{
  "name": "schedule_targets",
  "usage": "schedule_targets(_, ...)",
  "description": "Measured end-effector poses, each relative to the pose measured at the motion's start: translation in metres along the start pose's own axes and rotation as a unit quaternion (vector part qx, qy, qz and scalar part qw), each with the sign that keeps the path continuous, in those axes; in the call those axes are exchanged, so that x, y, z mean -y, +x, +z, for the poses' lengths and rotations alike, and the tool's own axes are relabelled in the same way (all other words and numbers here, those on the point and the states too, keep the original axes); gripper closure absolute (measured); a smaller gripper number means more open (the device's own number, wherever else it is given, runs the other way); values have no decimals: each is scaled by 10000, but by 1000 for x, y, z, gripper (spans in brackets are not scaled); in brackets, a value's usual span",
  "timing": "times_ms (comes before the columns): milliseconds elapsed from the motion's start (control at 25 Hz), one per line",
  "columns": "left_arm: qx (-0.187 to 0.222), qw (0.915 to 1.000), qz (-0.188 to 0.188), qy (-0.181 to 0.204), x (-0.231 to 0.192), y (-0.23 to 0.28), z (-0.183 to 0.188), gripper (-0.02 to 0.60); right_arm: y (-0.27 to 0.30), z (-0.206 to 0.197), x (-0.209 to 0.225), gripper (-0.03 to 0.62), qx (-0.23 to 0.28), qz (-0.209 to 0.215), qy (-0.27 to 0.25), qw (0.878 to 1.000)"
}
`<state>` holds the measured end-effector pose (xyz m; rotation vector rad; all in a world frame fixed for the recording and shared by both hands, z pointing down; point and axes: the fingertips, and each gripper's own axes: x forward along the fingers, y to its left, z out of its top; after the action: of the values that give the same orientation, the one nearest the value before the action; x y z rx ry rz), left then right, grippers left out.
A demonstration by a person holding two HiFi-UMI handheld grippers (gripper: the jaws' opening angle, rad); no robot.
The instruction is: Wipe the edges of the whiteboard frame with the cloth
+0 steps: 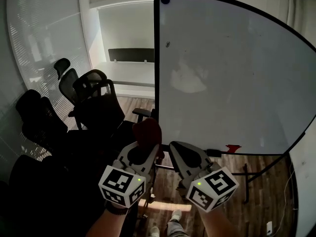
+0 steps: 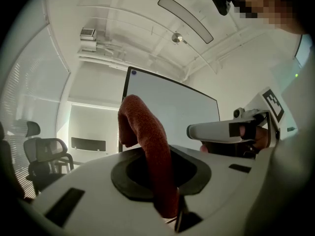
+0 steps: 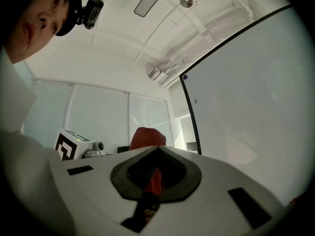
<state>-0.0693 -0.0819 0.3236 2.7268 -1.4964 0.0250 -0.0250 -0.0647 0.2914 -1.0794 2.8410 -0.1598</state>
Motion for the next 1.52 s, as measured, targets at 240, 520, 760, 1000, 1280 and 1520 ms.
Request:
schedule_targets(240,65,9992,361,130,-30,38,20,508,34,21,36,592,82,342,-80,9993)
schedule_targets(520,332,9949,803,511,-56,101,74,508,64,65,85,592,237,874,-298,9955)
schedule_targets(760,607,9899,1028,764,-82,128,134,508,89,105,99,592,397,1203,-557,9904)
schedule_targets(1000,817,9857,995,1084,-103,143,200,508,105,132,105,592,447,1285,-706,9882)
schedule_targets(1280,1060,9870,654,1012,-125,161,262,508,144,208,104,592,771,1220,-840,9859)
schedule_targets(1520,1157,9844,470,1240,-139,169,294,508,157,222,96,592,904,1147,-1058,9836)
